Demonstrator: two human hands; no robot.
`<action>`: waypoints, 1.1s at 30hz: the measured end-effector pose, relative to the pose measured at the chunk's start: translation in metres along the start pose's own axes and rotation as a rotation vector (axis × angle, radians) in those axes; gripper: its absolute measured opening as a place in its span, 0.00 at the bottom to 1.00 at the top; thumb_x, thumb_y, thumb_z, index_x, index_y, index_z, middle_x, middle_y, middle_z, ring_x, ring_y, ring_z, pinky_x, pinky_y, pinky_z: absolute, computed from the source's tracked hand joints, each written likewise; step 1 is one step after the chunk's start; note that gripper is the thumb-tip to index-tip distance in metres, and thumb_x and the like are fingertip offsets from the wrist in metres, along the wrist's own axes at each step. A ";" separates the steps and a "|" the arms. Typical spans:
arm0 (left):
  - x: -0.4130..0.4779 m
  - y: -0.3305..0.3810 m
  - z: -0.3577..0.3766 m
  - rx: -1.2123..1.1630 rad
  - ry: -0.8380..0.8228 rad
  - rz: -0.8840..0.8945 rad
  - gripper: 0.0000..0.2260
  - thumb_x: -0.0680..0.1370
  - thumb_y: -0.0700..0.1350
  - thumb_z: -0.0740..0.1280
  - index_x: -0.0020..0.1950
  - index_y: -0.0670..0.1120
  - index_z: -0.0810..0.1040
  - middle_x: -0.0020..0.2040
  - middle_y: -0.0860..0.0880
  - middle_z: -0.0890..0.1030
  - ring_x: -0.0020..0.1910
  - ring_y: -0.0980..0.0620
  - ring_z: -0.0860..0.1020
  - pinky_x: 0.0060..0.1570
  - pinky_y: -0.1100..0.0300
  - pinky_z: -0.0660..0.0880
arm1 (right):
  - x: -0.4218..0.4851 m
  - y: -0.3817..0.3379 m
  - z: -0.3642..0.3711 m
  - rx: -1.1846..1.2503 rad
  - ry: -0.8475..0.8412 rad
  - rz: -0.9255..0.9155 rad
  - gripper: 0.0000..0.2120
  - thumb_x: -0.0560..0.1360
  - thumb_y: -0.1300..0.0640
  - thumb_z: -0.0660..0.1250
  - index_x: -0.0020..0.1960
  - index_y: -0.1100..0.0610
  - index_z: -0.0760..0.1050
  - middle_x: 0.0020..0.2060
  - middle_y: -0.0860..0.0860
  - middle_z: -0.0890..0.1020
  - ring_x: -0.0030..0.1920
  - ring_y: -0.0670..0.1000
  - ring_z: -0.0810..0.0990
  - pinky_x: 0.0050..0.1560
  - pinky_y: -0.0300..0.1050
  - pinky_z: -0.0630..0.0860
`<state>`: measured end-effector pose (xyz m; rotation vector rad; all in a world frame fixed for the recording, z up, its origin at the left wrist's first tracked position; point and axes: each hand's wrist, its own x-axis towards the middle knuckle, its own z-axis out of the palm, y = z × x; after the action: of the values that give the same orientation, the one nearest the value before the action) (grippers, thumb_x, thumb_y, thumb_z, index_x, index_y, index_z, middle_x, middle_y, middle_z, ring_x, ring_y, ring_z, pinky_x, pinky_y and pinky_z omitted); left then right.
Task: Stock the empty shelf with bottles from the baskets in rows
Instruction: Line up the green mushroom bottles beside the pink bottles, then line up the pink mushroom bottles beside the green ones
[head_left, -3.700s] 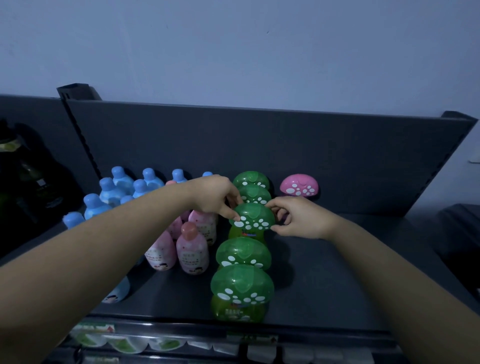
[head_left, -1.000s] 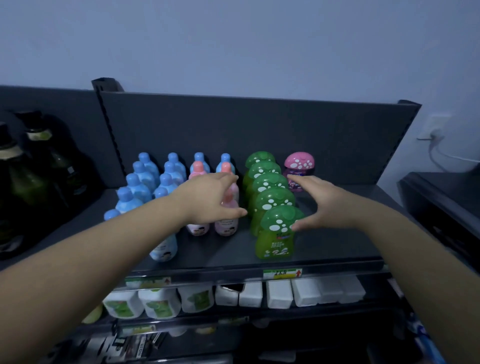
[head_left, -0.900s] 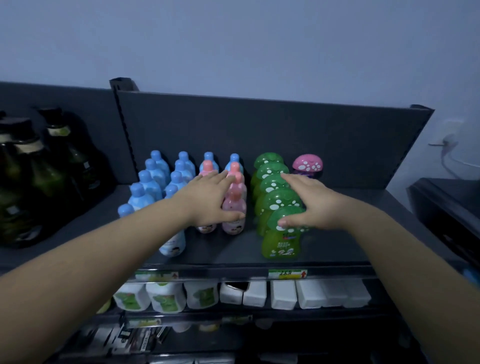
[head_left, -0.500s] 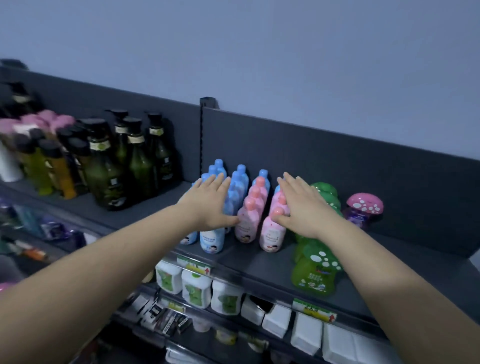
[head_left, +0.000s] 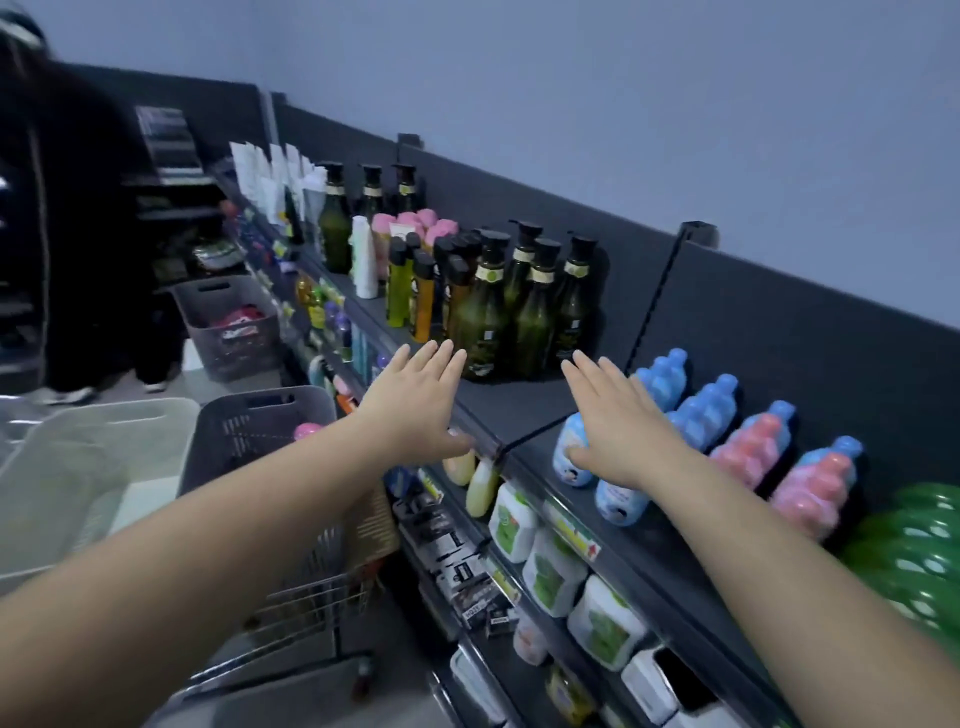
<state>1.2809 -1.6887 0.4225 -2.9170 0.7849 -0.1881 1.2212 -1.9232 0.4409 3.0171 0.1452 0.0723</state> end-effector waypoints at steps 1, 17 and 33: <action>-0.009 -0.012 0.004 -0.004 0.000 -0.040 0.47 0.75 0.71 0.56 0.80 0.44 0.39 0.81 0.46 0.42 0.79 0.47 0.42 0.77 0.46 0.43 | 0.009 -0.014 0.000 0.015 -0.010 -0.032 0.45 0.77 0.47 0.66 0.80 0.53 0.37 0.79 0.48 0.39 0.79 0.53 0.41 0.78 0.55 0.45; -0.128 -0.232 0.088 0.018 -0.139 -0.412 0.47 0.74 0.71 0.56 0.80 0.42 0.42 0.81 0.43 0.46 0.79 0.44 0.45 0.77 0.45 0.46 | 0.146 -0.275 0.025 0.016 -0.056 -0.502 0.45 0.77 0.45 0.65 0.80 0.52 0.37 0.80 0.48 0.42 0.79 0.53 0.42 0.78 0.55 0.43; -0.121 -0.362 0.220 -0.199 -0.352 -0.338 0.42 0.77 0.65 0.59 0.81 0.45 0.44 0.81 0.45 0.48 0.80 0.47 0.47 0.77 0.50 0.44 | 0.239 -0.383 0.138 0.109 -0.343 -0.419 0.46 0.76 0.49 0.68 0.80 0.52 0.40 0.80 0.49 0.44 0.79 0.53 0.44 0.77 0.53 0.44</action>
<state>1.3878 -1.2998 0.2464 -3.1151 0.2696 0.3892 1.4308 -1.5374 0.2673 2.9723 0.7564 -0.5003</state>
